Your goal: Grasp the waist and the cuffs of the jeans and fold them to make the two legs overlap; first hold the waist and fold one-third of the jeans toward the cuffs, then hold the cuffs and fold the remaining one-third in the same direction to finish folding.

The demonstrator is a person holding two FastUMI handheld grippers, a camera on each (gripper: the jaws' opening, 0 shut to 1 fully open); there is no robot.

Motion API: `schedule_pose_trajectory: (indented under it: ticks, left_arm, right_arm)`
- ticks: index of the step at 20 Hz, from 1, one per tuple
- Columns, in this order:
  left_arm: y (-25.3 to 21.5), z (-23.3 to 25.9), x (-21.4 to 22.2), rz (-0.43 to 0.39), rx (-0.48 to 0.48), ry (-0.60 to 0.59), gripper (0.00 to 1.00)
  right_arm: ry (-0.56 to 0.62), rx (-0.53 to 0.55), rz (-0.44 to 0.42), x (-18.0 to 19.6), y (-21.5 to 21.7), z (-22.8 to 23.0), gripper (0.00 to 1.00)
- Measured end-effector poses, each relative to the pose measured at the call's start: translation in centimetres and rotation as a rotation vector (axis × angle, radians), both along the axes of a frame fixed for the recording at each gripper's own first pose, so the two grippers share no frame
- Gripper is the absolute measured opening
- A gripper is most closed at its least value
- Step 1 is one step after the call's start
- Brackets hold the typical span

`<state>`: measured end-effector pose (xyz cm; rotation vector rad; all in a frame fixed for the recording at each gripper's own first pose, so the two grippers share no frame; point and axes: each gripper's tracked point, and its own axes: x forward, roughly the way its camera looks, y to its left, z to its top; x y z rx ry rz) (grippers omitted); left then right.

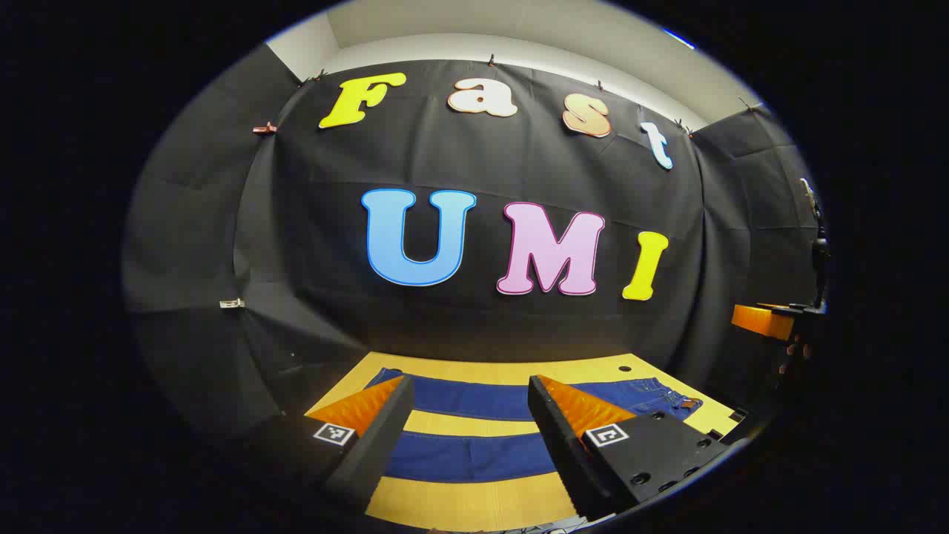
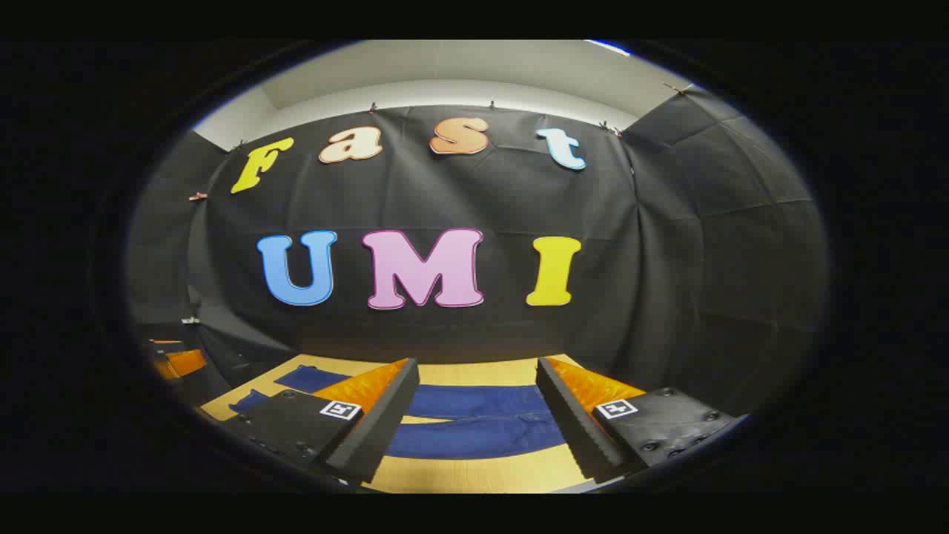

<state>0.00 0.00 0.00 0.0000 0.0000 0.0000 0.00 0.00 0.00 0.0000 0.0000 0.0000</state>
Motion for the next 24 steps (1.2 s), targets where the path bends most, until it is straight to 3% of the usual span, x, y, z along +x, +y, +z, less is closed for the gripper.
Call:
schedule_pose_trajectory:
  ticks: [1, 2, 7, 8, 10, 13, 16, 20, 21, 24]
  left_arm:
    - [0.1, 0.1, -0.1, 0.001, 0.0, 0.001, 0.97]
    - [0.2, 0.0, -0.2, 0.002, 0.0, 0.002, 0.97]
    - [0.6, 0.4, -0.1, 0.007, 0.0, -0.004, 0.97]
    - [0.8, 0.5, -0.2, 0.011, -0.001, -0.011, 0.97]
    - [1.0, 0.8, 0.0, 0.029, -0.013, -0.022, 0.97]
    - [0.6, 1.1, 0.1, 0.026, -0.016, -0.028, 0.97]
    - [0.2, 0.6, 0.6, 0.013, 0.006, -0.015, 0.97]
    - [0.1, 0.4, 1.1, -0.006, 0.022, -0.014, 0.98]
    - [0.3, 0.2, 1.3, -0.012, 0.032, -0.007, 0.97]
    - [2.7, -0.9, 1.8, -0.001, 0.106, 0.028, 0.97]
  right_arm:
    - [-0.003, -0.002, 0.005, 0.0, 0.2, 0.1, 0.94]
    - [-0.004, -0.007, 0.008, 0.2, 0.3, 0.1, 0.98]
    - [-0.009, -0.005, 0.04, 0.3, 1.3, 0.3, 0.99]
    - [-0.002, -0.002, 0.05, 0.3, 1.6, 0.2, 0.94]
    - [0.001, -0.008, 0.054, 0.3, 1.8, 0.0, 0.99]
    - [-0.001, -0.008, 0.06, 0.5, 2.2, 0.1, 0.94]
    - [-0.002, -0.017, 0.066, 0.6, 2.5, 0.1, 0.98]
    - [0.007, -0.029, 0.065, 0.7, 2.5, -0.3, 0.94]
    - [0.01, -0.029, 0.064, 0.7, 2.3, -0.4, 0.99]
    - [0.02, -0.029, 0.06, 1.0, 2.0, -0.7, 0.94]
